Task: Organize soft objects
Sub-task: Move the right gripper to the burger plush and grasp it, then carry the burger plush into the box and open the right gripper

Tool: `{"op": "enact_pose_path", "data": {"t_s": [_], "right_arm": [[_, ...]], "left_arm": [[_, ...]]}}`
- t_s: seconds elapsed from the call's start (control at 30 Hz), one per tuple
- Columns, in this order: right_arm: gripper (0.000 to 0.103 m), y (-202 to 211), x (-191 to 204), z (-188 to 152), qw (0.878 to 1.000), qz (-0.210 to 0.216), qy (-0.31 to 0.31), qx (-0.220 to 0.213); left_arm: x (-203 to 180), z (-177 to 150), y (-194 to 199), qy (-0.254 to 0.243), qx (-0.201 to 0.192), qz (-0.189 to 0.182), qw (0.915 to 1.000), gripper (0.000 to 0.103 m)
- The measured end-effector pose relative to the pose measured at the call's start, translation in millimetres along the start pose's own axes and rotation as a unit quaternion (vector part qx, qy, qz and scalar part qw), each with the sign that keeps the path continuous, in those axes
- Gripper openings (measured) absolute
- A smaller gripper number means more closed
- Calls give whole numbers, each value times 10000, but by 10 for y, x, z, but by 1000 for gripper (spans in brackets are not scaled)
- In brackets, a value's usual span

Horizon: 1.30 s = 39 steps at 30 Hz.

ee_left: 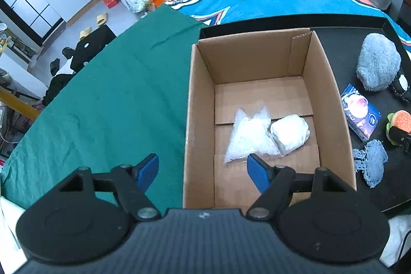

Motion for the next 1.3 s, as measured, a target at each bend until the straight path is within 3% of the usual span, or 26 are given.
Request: {"op": "enact_pose_path", "data": {"t_s": [0.2,0.33,0.63,1.3], "right_arm": [[45,107,22,48,9999,-32,49,-102],[45,177,49,93,9998,-32,64,-166],[45,340,140,238,9993,-58,164,-333],[45,583,588,465,9963,40,569,-650]], "left_arm": [[42,-10,22,128,-12,-66,9999,74],[62,-8,69,158,-133,-96,9997,83],[102,-19,89,254,-180,-226,9993,86],[297,-37,104,797,-336,-492,9950,86]]}}
Point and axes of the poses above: each gripper's, at about its wrist camera, not at the fingertips, and y roughly against the way its jaws point, x to its left, z to its top, the point moved 9 cm from there along -y, roughly the way its jaws point, and after that the axes turned 5 degrees about -x, right-handed, at the moved point
